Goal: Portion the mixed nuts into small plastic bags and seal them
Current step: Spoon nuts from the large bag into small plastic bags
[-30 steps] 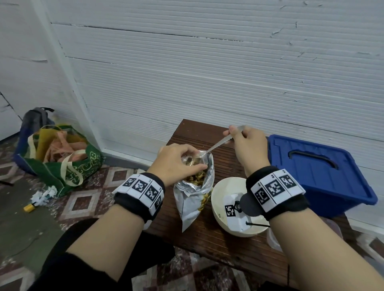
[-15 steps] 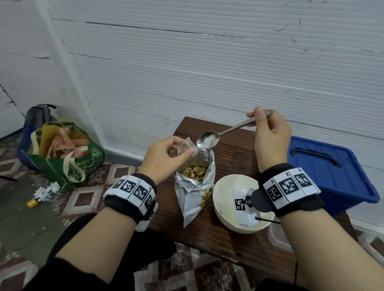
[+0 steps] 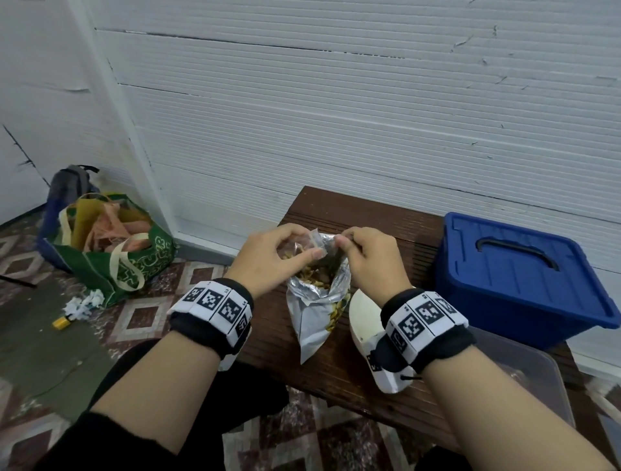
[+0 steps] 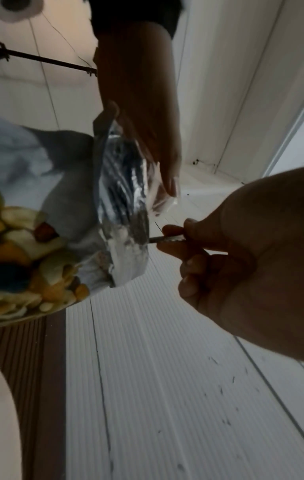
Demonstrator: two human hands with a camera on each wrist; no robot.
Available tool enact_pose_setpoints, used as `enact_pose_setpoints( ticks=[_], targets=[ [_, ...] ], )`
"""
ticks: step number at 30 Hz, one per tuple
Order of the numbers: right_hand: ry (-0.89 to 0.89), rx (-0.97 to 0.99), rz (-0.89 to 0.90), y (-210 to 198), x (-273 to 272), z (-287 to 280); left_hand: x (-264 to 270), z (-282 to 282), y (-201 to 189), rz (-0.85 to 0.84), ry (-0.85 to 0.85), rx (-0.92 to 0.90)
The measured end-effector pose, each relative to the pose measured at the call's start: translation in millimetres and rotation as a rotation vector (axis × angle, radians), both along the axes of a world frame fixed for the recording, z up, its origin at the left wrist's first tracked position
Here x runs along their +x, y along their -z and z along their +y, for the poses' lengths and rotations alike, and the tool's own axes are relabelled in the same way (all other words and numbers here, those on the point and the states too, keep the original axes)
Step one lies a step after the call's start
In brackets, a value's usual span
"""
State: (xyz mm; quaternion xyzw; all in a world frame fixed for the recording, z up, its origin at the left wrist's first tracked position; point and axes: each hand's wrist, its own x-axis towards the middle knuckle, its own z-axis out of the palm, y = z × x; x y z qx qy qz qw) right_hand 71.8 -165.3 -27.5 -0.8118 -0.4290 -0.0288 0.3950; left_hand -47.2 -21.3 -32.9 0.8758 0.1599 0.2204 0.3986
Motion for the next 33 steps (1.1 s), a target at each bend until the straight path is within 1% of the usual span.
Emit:
enact_pose_setpoints(
  ticks=[5,8,12,18,21,25,29,33],
  targets=[
    [0.176,0.073,0.271,4,4,-1,-1,1,5,0.022,-0.009,-0.007],
    [0.276,0.131,0.344,2,7,-4,-2,-1,3,0.016,-0.006,-0.022],
    [0.368,0.144,0.409,-5,16,-7,-2,-5,-1,-0.024,-0.017,-0.053],
    [0.454,0.217,0.432,-20,28,-14,-6,-4,-11,-0.051,-0.045,-0.064],
    [0.473,0.247,0.416,-32,35,-19,-6,1,-12,0.022,-0.039,-0.065],
    [0.490,0.271,0.389,-44,43,-24,-2,5,-11,0.139,-0.032,0.008],
    [0.458,0.268,0.392,-47,42,-22,4,2,-15,0.215,-0.005,0.104],
    [0.425,0.261,0.418,-42,37,-16,10,0,-14,0.255,0.012,0.137]
  ],
)
